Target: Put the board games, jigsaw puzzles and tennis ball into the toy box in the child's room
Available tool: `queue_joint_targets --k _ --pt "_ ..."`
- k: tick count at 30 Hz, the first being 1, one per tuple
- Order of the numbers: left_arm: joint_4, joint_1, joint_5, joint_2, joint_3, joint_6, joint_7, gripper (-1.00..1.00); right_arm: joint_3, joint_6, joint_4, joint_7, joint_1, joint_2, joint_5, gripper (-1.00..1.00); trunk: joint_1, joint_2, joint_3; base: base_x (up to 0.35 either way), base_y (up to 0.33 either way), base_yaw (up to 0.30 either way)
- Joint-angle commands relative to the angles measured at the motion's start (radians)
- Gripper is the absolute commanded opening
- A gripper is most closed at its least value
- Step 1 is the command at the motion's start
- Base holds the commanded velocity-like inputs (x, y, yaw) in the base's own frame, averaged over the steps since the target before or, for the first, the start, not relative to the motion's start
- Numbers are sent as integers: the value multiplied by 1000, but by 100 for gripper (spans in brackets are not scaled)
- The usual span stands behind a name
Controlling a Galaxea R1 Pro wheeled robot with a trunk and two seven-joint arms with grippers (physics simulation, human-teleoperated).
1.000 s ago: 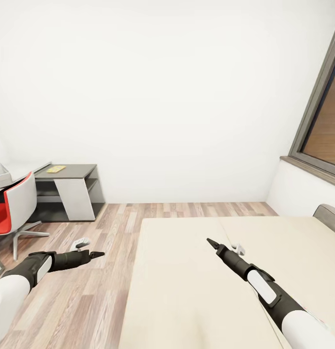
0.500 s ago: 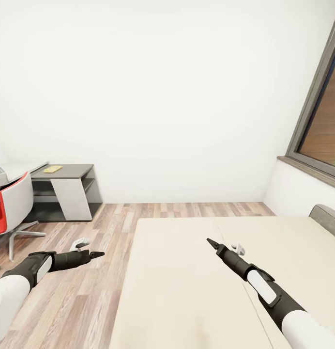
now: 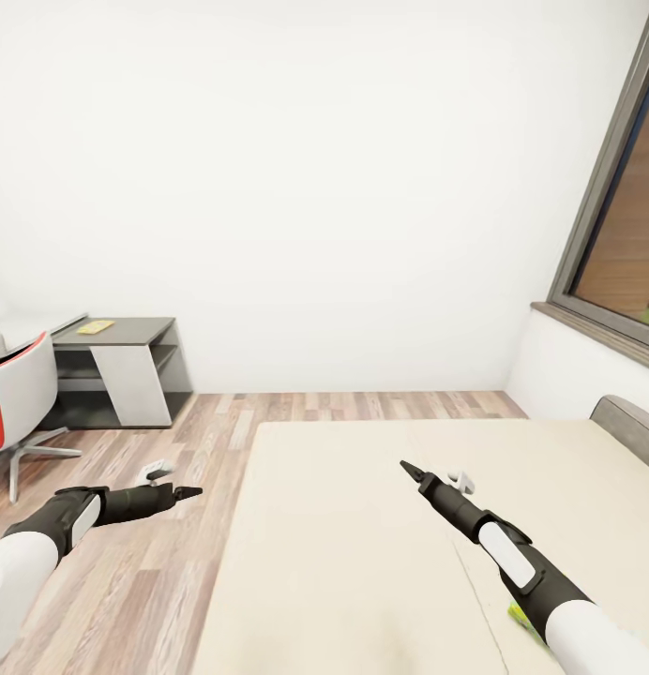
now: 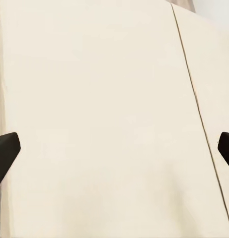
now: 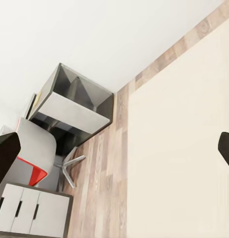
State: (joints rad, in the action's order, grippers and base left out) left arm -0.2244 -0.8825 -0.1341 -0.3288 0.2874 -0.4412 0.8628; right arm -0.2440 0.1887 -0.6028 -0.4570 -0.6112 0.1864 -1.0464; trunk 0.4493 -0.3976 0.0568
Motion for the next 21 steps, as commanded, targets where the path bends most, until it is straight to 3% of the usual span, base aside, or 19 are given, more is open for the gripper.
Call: queue_joint_targets --k 1,21 --pt "-1 -1 -10 0 9 -7 5 100 -4 3 0 -1 -1 1 -10 100 1 -2 2 0 -260 0" --pt "-1 -1 -10 1 9 -7 6 100 -4 3 0 -1 -1 1 -10 100 1 -2 2 0 -269 0"
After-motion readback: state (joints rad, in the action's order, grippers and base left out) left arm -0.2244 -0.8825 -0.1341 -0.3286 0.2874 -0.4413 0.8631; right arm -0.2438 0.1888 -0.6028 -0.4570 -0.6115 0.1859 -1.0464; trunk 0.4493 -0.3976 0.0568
